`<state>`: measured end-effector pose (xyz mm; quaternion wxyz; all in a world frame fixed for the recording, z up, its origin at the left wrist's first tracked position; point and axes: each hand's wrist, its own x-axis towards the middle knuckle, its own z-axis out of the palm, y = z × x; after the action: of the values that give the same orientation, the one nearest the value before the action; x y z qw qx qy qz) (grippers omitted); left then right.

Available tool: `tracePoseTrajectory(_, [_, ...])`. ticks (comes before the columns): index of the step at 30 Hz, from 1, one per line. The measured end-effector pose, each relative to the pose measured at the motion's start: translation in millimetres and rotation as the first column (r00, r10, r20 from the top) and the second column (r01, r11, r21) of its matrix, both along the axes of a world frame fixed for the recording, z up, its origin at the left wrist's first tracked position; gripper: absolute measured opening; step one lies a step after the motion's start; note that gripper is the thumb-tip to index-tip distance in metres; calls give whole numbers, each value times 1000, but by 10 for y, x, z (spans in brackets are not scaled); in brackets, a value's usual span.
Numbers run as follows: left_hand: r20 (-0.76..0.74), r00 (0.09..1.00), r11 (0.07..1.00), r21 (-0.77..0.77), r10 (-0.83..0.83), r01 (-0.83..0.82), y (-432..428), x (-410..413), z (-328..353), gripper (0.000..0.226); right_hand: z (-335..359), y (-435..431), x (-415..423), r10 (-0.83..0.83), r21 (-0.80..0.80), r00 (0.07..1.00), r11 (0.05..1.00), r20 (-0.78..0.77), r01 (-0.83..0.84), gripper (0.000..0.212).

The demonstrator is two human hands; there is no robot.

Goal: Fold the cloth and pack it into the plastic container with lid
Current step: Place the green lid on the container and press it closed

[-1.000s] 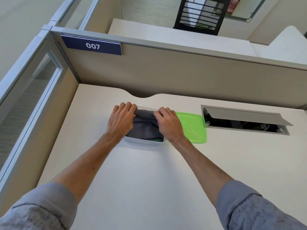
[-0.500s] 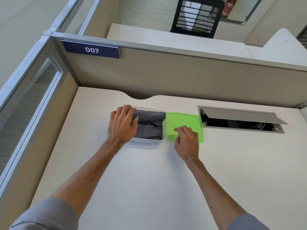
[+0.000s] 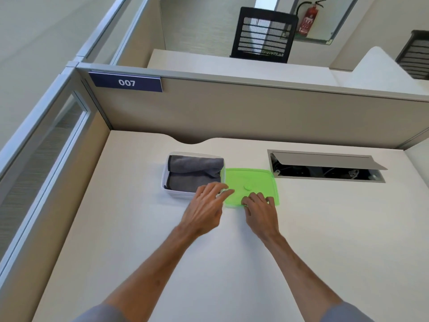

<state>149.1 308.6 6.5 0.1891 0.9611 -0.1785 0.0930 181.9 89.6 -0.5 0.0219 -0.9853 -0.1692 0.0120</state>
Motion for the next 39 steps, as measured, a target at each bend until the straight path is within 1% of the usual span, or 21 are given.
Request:
tracePoseTrajectory(4, [-99, 994, 996, 59, -55, 61, -147, -45, -112, 76, 61, -45, -218, 23, 77, 996, 997, 86, -30, 23])
tracePoseTrajectory(7, [-146, 986, 995, 57, -78, 87, -252, -70, -124, 74, 195, -97, -341, 8, 166, 986, 985, 166, -36, 24])
tracePoseTrajectory(10, [-163, 985, 993, -110, -51, 33, -305, -64, -33, 56, 391, -101, -394, -11, 250, 978, 967, 206, -42, 24])
tracePoseTrajectory(12, [-197, 980, 967, -251, -2, -48, -300, -47, 92, 43, 538, -83, -403, -11, 300, 973, 952, 231, -61, 25])
tracePoseTrajectory(14, [-322, 946, 878, -441, 40, -187, -255, -39, 260, 38, 692, -58, -357, -8, 349, 966, 933, 258, -85, 26])
tracePoseTrajectory(16, [-437, 899, 731, -604, 32, -319, -150, -15, 386, 38, 819, 8, -270, -18, 398, 960, 912, 279, -98, 25])
tracePoseTrajectory(18, [-496, 868, 565, -721, -19, -400, 2, -3, 455, 38, 917, 111, -176, -26, 450, 956, 886, 293, -113, 24])
tracePoseTrajectory(21, [-542, 834, 327, -811, -106, -485, 287, -25, 517, 39, 1004, 310, -49, -55, 517, 955, 849, 292, -109, 25])
tracePoseTrajectory(23, [-546, 831, 217, -828, -105, -516, 492, -7, 544, 38, 1038, 408, 28, -163, 593, 951, 805, 261, -25, 33])
tracePoseTrajectory(24, [-546, 833, 173, -832, -90, -527, 601, 15, 552, 38, 1035, 437, 68, -244, 649, 943, 760, 226, 41, 36])
tracePoseTrajectory(25, [-549, 832, 136, -833, -75, -537, 702, 42, 559, 38, 1015, 454, 103, -327, 712, 932, 691, 158, 122, 37])
tracePoseTrajectory(26, [-557, 828, 107, -829, -62, -549, 799, 71, 560, 38, 979, 473, 133, -386, 764, 921, 608, 48, 215, 35])
tracePoseTrajectory(28, [-579, 814, 70, -815, -43, -576, 959, 136, 552, 37, 915, 537, 172, -386, 793, 891, 452, -239, 408, 28])
tracePoseTrajectory(29, [-587, 809, 61, -809, -40, -584, 1022, 171, 543, 36, 882, 585, 190, -341, 781, 869, 401, -359, 480, 23])
tracePoseTrajectory(30, [-592, 805, 58, -806, -37, -589, 1068, 208, 533, 37, 841, 632, 211, -295, 769, 851, 369, -435, 522, 19])
tracePoseTrajectory(31, [-597, 802, 61, -802, -29, -595, 1103, 249, 520, 38, 795, 681, 241, -263, 765, 841, 352, -472, 539, 17])
tracePoseTrajectory(33, [-622, 783, 81, -780, 18, -621, 1137, 329, 492, 42, 733, 777, 307, -258, 763, 837, 344, -483, 547, 14])
tracePoseTrajectory(34, [-635, 769, 119, -760, 76, -639, 1158, 384, 467, 44, 714, 842, 366, -273, 758, 835, 353, -477, 548, 14])
tracePoseTrajectory(35, [-636, 753, 190, -729, 166, -658, 1173, 438, 440, 45, 704, 905, 429, -289, 747, 835, 374, -469, 550, 15])
tracePoseTrajectory(37, [-579, 727, 377, -622, 368, -686, 1211, 542, 377, 47, 680, 1017, 572, -311, 710, 833, 436, -458, 553, 21])
tracePoseTrajectory(39, [-497, 714, 501, -508, 494, -700, 1247, 619, 318, 48, 648, 1097, 697, -331, 663, 831, 501, -448, 557, 24])
